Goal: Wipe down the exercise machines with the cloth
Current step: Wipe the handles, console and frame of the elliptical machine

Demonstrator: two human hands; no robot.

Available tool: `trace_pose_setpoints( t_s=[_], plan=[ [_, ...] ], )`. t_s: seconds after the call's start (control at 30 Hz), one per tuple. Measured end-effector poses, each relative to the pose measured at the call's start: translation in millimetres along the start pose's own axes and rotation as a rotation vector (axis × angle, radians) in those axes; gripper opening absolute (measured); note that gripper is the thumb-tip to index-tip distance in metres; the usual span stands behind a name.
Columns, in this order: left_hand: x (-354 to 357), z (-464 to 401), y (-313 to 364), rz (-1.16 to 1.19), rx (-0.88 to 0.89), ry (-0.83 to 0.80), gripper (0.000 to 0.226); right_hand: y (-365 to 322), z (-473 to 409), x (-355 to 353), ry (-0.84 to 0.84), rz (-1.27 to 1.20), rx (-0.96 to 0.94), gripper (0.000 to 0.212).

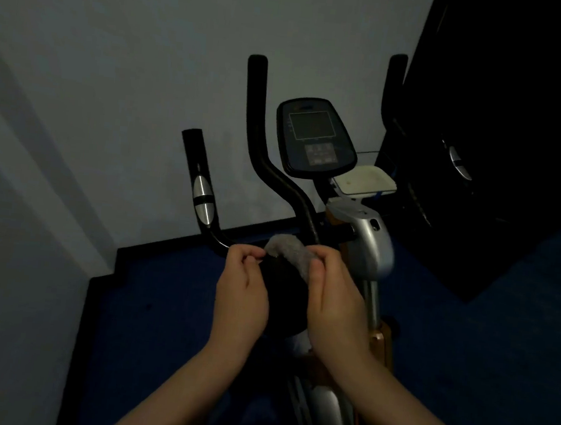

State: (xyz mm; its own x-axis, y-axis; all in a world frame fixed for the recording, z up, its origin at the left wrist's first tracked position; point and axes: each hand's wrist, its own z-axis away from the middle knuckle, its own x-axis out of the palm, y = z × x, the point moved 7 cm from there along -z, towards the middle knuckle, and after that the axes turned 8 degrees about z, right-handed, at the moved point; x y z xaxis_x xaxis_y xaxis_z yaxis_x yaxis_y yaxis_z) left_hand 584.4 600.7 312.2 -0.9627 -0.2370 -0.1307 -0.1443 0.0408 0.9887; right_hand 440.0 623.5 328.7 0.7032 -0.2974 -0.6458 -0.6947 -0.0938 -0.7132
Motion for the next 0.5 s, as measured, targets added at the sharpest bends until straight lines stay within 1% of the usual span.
trace_pose_setpoints(
  t_s=[0.03,0.1,0.17,0.23,0.27,0.33,0.4,0.47,0.5],
  plan=[
    [1,-1,-2,0.000,-0.008,-0.030,0.023,3,6,-2,0.023,-0.034,0.023,0.040],
    [2,-1,-3,-0.005,0.005,-0.070,0.024,4,3,-2,0.038,-0.037,0.034,0.032],
    [2,-3,0,0.004,0.024,-0.096,0.024,-4,-17,2,-0.022,0.075,0.007,0.027],
    [3,-5,0,0.011,0.041,-0.108,0.023,-10,-32,8,-0.094,0.182,-0.010,0.028],
    [3,-5,-1,0.017,0.047,-0.103,0.022,-9,-32,10,-0.085,0.173,-0.019,0.028],
    [2,-4,-2,0.034,0.049,-0.084,0.021,-6,-17,8,-0.022,0.072,-0.043,0.027],
    [2,-3,-1,0.056,0.052,-0.076,0.020,-3,-2,5,0.001,0.001,-0.054,0.027],
    [1,-2,0,0.068,0.071,-0.061,0.019,-2,-10,6,-0.022,0.050,-0.058,0.025],
    [0,-2,1,0.082,0.077,-0.043,0.019,-5,-22,9,-0.058,0.131,-0.069,0.025]
  ],
)
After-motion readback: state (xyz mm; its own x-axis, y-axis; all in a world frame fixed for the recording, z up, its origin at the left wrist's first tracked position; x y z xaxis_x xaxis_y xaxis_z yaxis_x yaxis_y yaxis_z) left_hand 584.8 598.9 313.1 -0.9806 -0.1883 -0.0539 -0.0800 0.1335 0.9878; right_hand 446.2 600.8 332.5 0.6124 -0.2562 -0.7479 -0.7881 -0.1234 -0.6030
